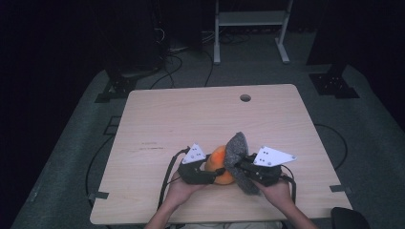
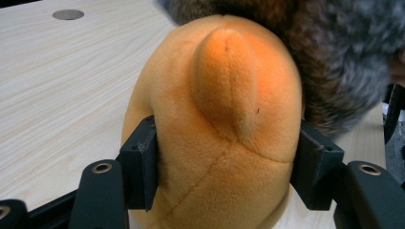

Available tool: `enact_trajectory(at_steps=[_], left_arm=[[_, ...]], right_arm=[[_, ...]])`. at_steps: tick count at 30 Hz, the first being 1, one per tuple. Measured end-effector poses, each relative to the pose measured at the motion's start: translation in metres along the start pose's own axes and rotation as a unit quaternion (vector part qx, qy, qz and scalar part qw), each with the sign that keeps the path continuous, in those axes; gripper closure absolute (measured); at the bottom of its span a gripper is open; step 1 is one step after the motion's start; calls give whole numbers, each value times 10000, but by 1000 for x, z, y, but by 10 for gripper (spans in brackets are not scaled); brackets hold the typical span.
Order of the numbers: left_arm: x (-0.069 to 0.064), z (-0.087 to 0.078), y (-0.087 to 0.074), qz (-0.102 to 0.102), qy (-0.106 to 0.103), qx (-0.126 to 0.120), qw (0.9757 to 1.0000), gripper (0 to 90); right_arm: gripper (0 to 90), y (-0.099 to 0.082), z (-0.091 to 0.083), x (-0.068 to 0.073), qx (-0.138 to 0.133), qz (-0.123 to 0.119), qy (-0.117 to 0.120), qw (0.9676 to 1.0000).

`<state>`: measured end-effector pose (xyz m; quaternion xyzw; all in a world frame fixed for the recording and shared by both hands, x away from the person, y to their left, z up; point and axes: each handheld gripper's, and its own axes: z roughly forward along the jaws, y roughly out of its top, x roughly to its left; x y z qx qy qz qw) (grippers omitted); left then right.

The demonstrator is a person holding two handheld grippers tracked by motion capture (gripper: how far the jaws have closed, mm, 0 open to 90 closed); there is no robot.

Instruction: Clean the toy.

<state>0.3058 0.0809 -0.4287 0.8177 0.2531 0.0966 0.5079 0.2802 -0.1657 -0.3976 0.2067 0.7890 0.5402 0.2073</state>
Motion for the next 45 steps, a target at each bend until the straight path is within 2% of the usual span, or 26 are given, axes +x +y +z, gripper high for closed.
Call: enact_trajectory(at_steps=[3,5,7,8,10,12,13,14,16,18,20,23,24,27,29,30,31,32,35,37,39,41,43,45], left_arm=[[1,0,1,33,-117,37,9999,256],[-1,0,1,155,-79,73,9998,262],[-5,1,2,307,1,68,9995,318],[-8,2,2,342,32,69,9994,333],[-12,5,4,396,108,76,9991,353],[-20,9,6,587,219,115,9980,367],[-25,10,7,774,295,165,9964,374],[-27,10,6,827,319,165,9959,380],[-27,9,4,853,268,147,9959,383],[-28,8,2,966,169,127,9951,381],[-28,8,0,1041,35,89,9945,341],[-25,8,0,948,-85,79,9954,293],[-26,9,0,988,-77,76,9950,296],[-35,12,0,1328,69,139,9910,352],[-43,14,0,1600,132,214,9868,375],[-46,13,-1,1718,162,247,9847,378],[-46,12,-1,1693,152,234,9852,379],[-43,11,-2,1658,90,219,9859,379],[-38,9,-4,1565,-27,147,9876,368],[-35,11,-3,1385,-60,33,9903,277],[-33,13,-3,1293,-83,32,9916,208],[-35,15,-3,1321,-120,45,9912,226],[-40,14,-4,1547,-48,104,9879,308],[-41,11,-5,1614,-14,103,9868,368]], right_arm=[[811,-2,0,-9,23,110,-90,9999],[811,-7,-4,-16,55,248,-184,9995],[811,-13,-9,-18,75,359,-222,9991],[812,-15,-12,-15,62,365,-230,9990],[812,-15,-15,-3,44,201,-217,9996],[812,-10,-14,7,-14,95,-54,9999],[812,-8,-12,9,-33,31,-21,10000],[811,-3,-10,10,-45,-9,5,10000],[812,1,-8,5,-88,30,19,10000],[811,0,-9,-5,-111,187,-19,9998],[811,-4,-13,-14,-71,319,-67,9994],[811,-13,-19,-19,59,372,-100,9992],[812,-15,-21,-18,89,381,-101,9992],[812,-14,-26,-9,121,312,2,9994],[811,-8,-25,0,57,231,266,9994],[811,-4,-23,4,57,80,296,9995],[811,0,-21,7,102,-43,277,9996],[810,1,-20,7,126,-49,280,9995],[811,-3,-19,-6,193,132,224,9995],[811,-9,-22,-12,219,310,216,9990],[811,-12,-26,-11,211,304,234,9990],[812,-11,-27,-7,200,358,392,9984],[811,-7,-24,-4,194,265,473,9983],[812,-3,-19,-5,252,187,450,9985]])
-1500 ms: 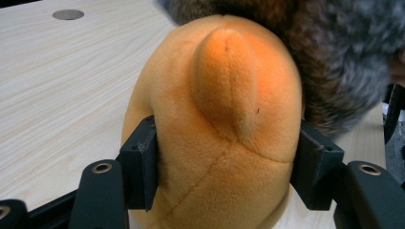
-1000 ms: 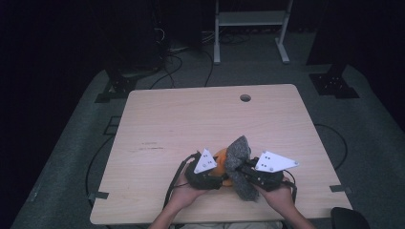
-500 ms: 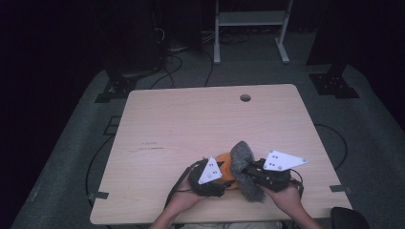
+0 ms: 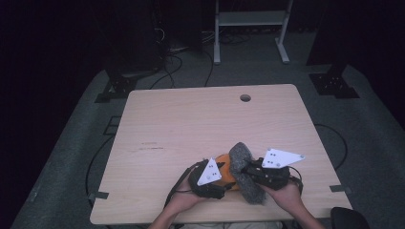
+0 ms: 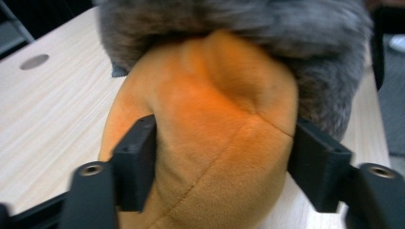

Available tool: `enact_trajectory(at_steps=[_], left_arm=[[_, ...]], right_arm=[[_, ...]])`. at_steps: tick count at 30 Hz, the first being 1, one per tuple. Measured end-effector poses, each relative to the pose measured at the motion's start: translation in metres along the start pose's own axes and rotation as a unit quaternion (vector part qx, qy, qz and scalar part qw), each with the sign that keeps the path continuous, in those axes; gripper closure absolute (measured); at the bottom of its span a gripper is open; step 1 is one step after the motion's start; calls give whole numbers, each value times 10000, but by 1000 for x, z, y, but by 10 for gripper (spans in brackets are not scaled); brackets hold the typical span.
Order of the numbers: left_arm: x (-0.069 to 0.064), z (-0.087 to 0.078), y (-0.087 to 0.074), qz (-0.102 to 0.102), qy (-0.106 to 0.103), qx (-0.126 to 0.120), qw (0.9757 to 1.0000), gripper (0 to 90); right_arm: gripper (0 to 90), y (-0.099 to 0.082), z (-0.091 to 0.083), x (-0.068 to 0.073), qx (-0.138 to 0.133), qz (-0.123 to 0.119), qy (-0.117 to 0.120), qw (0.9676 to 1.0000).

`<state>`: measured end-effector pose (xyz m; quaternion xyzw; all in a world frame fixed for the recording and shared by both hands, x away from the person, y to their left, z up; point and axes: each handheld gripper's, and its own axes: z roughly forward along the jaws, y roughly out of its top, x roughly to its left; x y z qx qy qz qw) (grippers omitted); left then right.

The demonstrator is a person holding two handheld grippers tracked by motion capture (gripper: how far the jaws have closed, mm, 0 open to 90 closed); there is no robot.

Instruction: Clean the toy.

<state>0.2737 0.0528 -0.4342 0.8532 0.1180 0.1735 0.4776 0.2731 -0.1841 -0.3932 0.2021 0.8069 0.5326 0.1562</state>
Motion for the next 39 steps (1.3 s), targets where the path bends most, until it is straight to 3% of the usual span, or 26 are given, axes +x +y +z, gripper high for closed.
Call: enact_trajectory(at_steps=[2,5,10,12,14,17,19,23,24,29,34,36,39], left_arm=[[0,-2,-2,27,-51,-13,10000,393],[-1,-2,-3,165,-63,-6,9998,398],[0,-1,-3,63,-109,-81,9999,396],[0,2,-1,82,-148,-69,9998,397],[-2,5,1,109,-165,-57,9998,400],[-5,6,2,232,-122,16,9997,407],[-1,2,-1,65,-115,-46,9999,418],[5,-2,-4,-36,-94,-97,9999,432],[5,-3,-4,-57,-105,-109,9999,433],[11,-5,-4,-262,-65,-175,9995,433],[19,-7,-5,-691,-2,-339,9970,434],[19,-6,-6,-639,-24,-323,9974,435],[15,-5,-4,-526,-49,-294,9982,440]], right_arm=[[812,0,1,-6,22,95,-33,9999],[812,-5,-3,-22,109,265,-316,9991],[812,-28,-18,-38,326,575,-559,9962],[812,-31,-23,-35,288,656,-467,9963],[812,-27,-24,-28,198,616,-218,9977],[812,-10,-14,-12,49,336,108,9994],[812,-1,-6,-9,78,170,80,9998],[812,-7,-2,-28,150,387,-145,9990],[812,-12,-4,-34,163,539,-192,9982],[812,-33,-20,-43,256,797,-399,9957],[812,-40,-28,-40,317,872,-308,9952],[812,-42,-27,-37,362,859,-274,9953],[812,-36,-23,-33,189,835,-229,9961]])
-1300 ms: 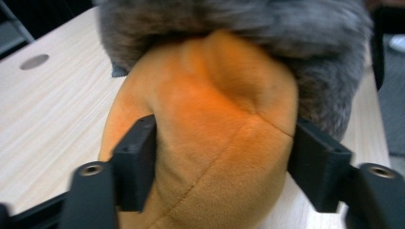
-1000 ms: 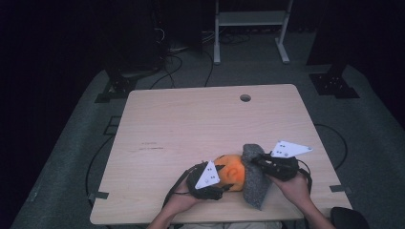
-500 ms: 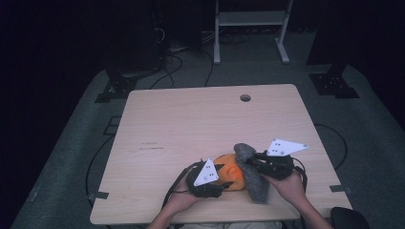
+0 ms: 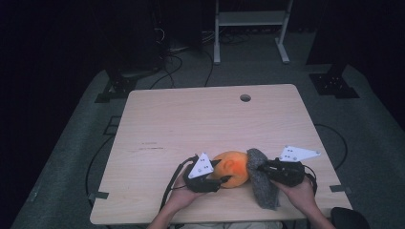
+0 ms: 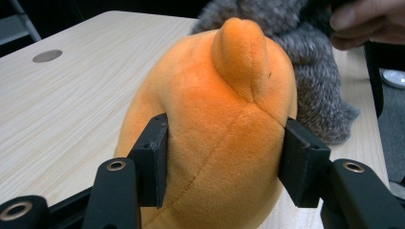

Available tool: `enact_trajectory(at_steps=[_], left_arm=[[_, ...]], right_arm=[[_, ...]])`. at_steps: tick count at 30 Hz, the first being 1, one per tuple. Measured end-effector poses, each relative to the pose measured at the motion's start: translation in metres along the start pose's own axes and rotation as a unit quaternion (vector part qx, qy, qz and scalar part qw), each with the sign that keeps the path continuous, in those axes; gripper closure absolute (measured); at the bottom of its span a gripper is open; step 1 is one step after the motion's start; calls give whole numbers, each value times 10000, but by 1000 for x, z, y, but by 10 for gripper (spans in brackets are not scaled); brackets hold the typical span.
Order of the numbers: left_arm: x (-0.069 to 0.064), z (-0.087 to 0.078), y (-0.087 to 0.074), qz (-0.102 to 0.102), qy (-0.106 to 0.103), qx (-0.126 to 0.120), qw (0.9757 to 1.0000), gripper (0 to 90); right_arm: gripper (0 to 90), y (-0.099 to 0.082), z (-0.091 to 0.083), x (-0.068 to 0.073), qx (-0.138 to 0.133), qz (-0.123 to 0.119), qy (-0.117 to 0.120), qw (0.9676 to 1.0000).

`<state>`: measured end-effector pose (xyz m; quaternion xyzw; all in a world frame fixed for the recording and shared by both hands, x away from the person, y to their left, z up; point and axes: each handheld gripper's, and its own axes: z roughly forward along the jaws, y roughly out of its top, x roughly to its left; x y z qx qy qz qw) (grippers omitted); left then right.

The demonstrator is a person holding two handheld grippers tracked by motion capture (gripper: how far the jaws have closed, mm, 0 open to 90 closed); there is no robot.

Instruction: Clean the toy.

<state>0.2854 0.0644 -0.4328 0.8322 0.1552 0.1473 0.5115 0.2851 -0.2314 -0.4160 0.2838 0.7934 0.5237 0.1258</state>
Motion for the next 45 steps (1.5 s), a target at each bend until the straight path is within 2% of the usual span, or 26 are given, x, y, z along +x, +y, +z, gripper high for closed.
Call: enact_trajectory(at_steps=[3,4,6,8,9,12,14,15,17,18,20,22,24,25,26,27,28,31,32,36,38,41,42,44,45], left_arm=[[2,-3,-1,-34,-8,1,10000,444],[3,-5,-1,-55,-12,-1,10000,444],[6,-10,-2,-80,25,-23,10000,444],[9,-14,-3,-153,45,-62,9999,444],[10,-14,-3,-197,63,-74,9998,444],[12,-13,-3,-349,108,-119,9993,445],[8,-9,1,-305,178,-50,9994,445],[6,-7,2,-256,208,-16,9995,445],[4,-6,3,-197,219,11,9996,441],[5,-7,3,-211,190,10,9996,422],[8,-8,2,-272,83,-2,9996,351],[10,-8,1,-305,31,-124,9995,262],[13,-5,1,-323,102,19,9994,148],[16,-2,0,-382,96,143,9991,112],[19,1,-1,-463,80,213,9987,105],[23,6,-4,-640,-38,238,9977,107],[25,9,-5,-713,-97,204,9972,141],[21,8,-3,-555,69,119,9984,311],[19,8,-1,-513,116,137,9985,353],[5,11,7,-275,356,273,9986,423],[2,9,8,-206,367,263,9988,451],[2,7,6,-258,316,236,9989,460],[1,7,6,-222,270,227,9991,458],[1,7,6,-145,178,198,9995,415],[1,7,6,-68,145,179,9997,361]], right_arm=[[812,9,4,-2,-130,-51,-55,9999],[812,10,6,-4,-134,8,-81,9999],[812,9,11,-14,-29,90,-248,9996],[812,3,16,-21,90,298,-275,9991],[812,1,16,-21,160,273,-262,9992],[812,6,15,-9,7,187,-51,9998],[812,13,16,4,-80,35,72,9999],[812,19,17,14,-152,-147,118,9997],[812,27,19,22,-247,-333,154,9990],[811,30,21,22,-225,-374,138,9990],[811,28,23,15,-187,-281,113,9994],[811,22,22,6,-145,-167,51,9997],[811,16,19,0,-131,-98,-29,9999],[811,13,17,-4,-161,15,-32,9999],[811,10,16,-8,-177,114,-40,9998],[811,9,16,-10,-184,159,-56,9997],[811,9,16,-12,-195,244,-29,9995],[811,16,14,-4,-269,66,-104,9996],[812,21,12,4,-391,-33,-55,9992],[812,40,14,32,-506,-634,45,9967],[812,42,17,32,-435,-796,-84,9958],[812,33,13,12,-402,-459,-299,9977],[812,29,9,4,-413,-247,-347,9982],[811,21,6,-2,-361,-160,-349,9986],[811,19,5,-1,-331,-135,-311,9989]])
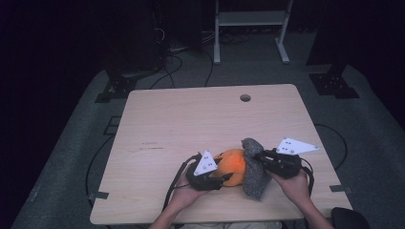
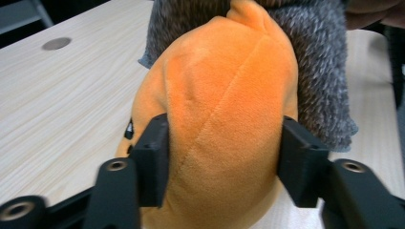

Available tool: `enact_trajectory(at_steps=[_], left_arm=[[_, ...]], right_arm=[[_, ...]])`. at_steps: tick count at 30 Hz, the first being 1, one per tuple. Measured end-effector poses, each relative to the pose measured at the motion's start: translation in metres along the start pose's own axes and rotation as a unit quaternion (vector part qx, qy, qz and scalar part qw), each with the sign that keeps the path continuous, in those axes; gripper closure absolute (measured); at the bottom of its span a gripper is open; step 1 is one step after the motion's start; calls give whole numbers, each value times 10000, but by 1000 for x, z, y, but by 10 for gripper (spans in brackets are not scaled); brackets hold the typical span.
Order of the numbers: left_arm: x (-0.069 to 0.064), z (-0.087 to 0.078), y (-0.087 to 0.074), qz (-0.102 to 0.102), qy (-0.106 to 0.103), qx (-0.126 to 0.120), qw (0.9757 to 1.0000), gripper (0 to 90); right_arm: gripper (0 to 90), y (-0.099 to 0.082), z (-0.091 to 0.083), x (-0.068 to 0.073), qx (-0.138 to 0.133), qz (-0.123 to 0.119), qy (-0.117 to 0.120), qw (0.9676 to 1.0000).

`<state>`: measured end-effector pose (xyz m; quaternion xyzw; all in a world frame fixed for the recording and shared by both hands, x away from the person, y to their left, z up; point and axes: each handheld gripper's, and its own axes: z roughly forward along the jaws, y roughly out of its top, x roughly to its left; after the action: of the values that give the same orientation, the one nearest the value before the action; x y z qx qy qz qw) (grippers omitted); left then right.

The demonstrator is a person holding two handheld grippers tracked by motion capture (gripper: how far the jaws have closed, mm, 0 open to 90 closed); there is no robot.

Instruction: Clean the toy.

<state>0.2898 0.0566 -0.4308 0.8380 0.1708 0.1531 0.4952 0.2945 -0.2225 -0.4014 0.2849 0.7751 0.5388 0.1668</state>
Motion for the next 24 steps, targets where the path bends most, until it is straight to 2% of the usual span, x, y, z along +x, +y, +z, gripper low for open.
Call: enact_trajectory(at_steps=[2,3,4,5,7,8,9,11,13,15,16,17,18,19,21,24], left_arm=[[1,0,0,62,-61,-24,10000,225],[4,0,0,12,-81,-80,9999,187],[7,3,0,-67,-85,-84,9999,139],[10,7,0,-160,-159,23,9997,86],[15,15,-1,-372,-337,185,9986,48],[15,15,-2,-401,-336,156,9985,59],[12,14,-2,-288,-242,110,9992,105],[7,11,0,-92,-40,82,9999,238],[1,10,2,-12,166,48,9998,353],[-3,7,7,44,351,58,9994,404],[-4,5,8,88,436,53,9990,421],[-5,1,10,118,624,-18,9980,432],[-5,-3,12,116,708,-83,9974,435],[-3,-6,13,172,728,-48,9972,435],[-1,-9,12,173,638,34,9978,417],[1,-9,7,126,345,77,9993,305]], right_arm=[[810,-3,-1,1,14,-54,76,10000],[811,-3,-1,1,30,-52,82,9999],[811,-4,-2,0,7,-32,122,9999],[810,-5,-2,0,18,-3,197,9998],[810,-4,-2,2,33,-81,258,9996],[809,-3,-2,5,33,-120,260,9996],[809,-2,-2,7,14,-166,253,9995],[809,3,-2,18,-76,-294,348,9989],[809,8,0,28,-132,-408,444,9981],[809,14,6,38,-142,-595,507,9968],[809,16,9,40,-116,-726,416,9964],[809,16,10,40,-94,-734,359,9966],[809,16,12,34,-74,-639,299,9975],[809,15,13,26,-90,-489,254,9984],[809,11,17,12,-69,-165,243,9995],[807,4,26,7,136,-88,292,9994]])
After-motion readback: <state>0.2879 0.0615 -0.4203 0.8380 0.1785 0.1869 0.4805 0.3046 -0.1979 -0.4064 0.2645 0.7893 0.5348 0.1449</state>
